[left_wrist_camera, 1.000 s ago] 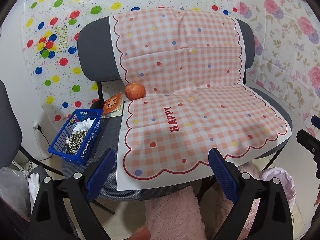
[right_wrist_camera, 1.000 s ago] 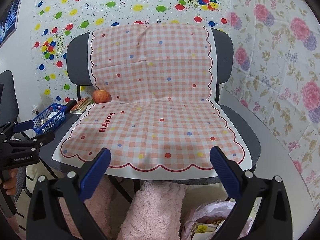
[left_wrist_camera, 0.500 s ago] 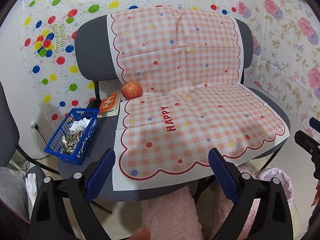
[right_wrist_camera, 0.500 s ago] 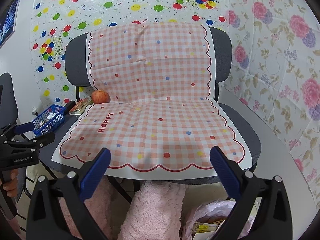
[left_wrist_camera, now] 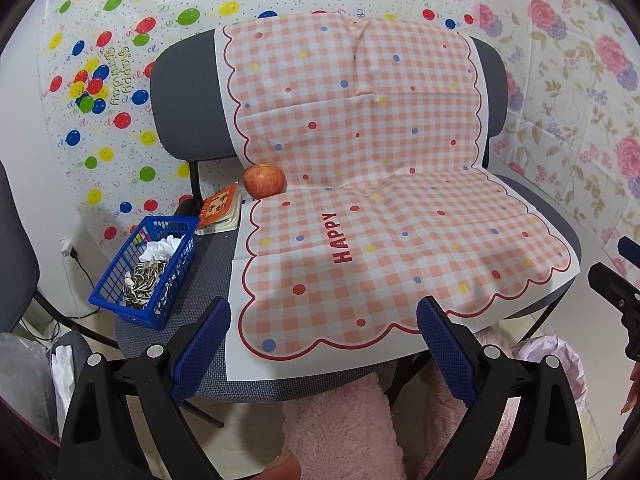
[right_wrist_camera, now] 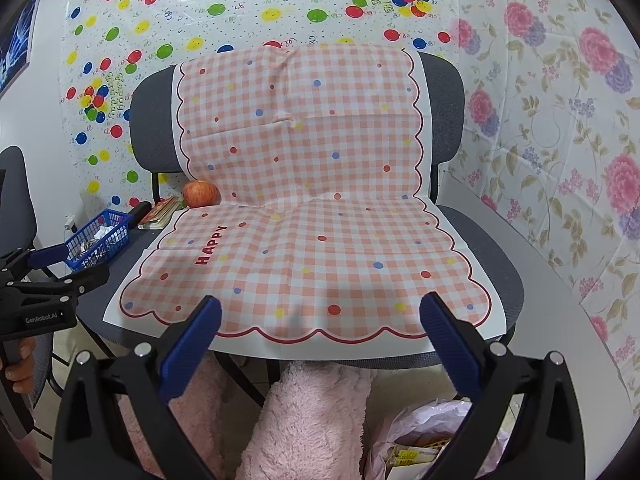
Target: Collect trash
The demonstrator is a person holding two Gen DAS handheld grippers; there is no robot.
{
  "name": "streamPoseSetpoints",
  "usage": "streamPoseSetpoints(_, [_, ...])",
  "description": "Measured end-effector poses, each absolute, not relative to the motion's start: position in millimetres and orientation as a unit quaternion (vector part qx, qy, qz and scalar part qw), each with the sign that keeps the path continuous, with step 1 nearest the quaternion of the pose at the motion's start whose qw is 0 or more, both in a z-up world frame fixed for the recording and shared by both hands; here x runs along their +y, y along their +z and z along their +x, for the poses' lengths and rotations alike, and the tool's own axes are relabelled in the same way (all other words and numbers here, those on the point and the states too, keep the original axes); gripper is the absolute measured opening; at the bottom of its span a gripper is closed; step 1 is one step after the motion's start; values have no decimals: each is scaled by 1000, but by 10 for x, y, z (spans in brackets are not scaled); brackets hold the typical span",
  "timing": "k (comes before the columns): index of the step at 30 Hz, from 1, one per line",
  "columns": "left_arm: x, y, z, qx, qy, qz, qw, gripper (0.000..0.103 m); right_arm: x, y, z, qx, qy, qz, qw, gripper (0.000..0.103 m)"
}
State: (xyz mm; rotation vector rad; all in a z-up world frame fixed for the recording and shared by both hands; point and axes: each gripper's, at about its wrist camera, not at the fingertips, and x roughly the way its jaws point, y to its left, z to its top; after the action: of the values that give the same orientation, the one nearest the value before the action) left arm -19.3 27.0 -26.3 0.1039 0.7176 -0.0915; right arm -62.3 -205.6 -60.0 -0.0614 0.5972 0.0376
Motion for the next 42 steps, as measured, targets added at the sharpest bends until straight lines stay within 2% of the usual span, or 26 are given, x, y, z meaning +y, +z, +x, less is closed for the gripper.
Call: streamPoseSetpoints(42, [291,-306,-191,354,-40,53,933,93,-2133,-659,-602,298,13,-21,954,97])
